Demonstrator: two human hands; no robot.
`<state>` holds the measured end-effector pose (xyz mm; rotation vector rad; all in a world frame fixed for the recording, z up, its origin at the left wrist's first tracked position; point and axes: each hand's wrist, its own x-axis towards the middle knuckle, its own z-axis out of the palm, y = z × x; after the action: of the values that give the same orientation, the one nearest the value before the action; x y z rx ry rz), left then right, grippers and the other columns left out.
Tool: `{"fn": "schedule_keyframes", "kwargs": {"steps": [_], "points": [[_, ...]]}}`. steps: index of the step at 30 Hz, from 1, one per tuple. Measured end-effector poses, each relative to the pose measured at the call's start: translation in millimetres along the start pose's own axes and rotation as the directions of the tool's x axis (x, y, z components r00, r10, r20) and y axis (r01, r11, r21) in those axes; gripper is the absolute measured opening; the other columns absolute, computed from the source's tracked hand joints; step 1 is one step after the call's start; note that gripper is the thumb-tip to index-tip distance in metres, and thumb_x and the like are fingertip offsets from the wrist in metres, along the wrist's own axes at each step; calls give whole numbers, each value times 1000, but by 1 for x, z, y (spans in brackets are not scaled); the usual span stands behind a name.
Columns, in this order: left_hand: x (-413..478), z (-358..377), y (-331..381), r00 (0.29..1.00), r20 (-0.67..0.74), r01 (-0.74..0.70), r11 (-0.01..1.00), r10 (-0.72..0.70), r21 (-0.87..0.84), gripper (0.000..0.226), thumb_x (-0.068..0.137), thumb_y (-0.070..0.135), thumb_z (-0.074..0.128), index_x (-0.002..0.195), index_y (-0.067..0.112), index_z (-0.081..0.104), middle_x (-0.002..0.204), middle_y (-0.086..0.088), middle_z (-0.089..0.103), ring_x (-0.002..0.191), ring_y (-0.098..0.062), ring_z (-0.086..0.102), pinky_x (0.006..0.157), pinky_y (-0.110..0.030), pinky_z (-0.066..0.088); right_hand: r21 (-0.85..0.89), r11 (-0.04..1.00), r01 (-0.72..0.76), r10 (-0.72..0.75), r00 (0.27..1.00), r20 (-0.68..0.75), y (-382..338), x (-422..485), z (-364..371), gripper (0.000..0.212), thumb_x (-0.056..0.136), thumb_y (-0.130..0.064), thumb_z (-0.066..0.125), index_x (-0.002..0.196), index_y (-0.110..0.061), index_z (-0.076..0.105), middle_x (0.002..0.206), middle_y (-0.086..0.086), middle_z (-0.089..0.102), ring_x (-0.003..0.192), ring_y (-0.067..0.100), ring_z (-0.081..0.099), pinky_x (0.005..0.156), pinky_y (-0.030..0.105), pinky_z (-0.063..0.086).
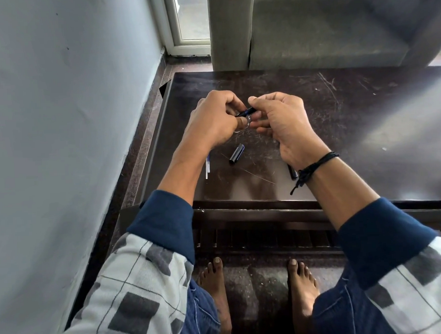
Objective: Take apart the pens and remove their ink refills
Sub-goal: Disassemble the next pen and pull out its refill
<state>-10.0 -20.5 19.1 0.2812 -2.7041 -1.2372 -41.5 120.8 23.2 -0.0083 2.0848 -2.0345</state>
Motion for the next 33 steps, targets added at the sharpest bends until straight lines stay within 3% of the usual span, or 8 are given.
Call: {"fn": "schedule_keyframes", "kwargs": {"steps": [5, 11, 17, 26, 33], "points": [[1, -2, -1, 1000, -3, 0, 1000, 0, -13, 28, 78, 24, 85, 81, 41, 63, 84, 8, 70, 87, -15, 70, 89, -43, 57, 9, 1000, 0, 0, 1000, -3, 0, 1, 1, 12, 93, -18, 72, 84, -14, 64, 69, 4, 65, 54, 11, 63, 50, 20, 49], [0, -4, -4, 1000, -15, 20, 999, -20, -35, 23, 77, 21, 85, 86, 33, 68, 73, 13, 70, 76, -9, 68, 85, -39, 58, 35, 999, 1, -2, 1000, 9, 1, 5, -2, 9, 91, -15, 74, 88, -8, 70, 74, 7, 71, 61, 12, 67, 54, 19, 51], [1, -3, -4, 1000, -19, 15, 1000, -15, -21, 28, 76, 18, 86, 77, 37, 66, 71, 14, 71, 76, -6, 69, 87, -42, 58, -5, 1000, -4, 4, 1000, -1, 1, 5, -5, 19, 90, -21, 77, 89, -4, 69, 69, 5, 68, 56, 9, 64, 54, 19, 52], [1, -3, -6, 1000, -16, 18, 999, -19, -38, 27, 76, 16, 86, 78, 36, 67, 73, 13, 73, 77, -6, 71, 87, -40, 58, 14, 1000, 20, -21, 1000, 8, 1, 5, -6, 15, 87, -18, 80, 80, -9, 69, 72, 5, 72, 62, 11, 66, 56, 18, 52], [2, -2, -7, 1000, 4, 16, 999, -16, -45, 28, 73, 17, 87, 74, 38, 69, 74, 12, 75, 78, -9, 73, 87, -42, 59, -10, 1000, 0, 0, 1000, 0, 1, 4, -7, 24, 87, -24, 80, 78, -8, 65, 64, 4, 64, 53, 8, 59, 51, 17, 49]]}}
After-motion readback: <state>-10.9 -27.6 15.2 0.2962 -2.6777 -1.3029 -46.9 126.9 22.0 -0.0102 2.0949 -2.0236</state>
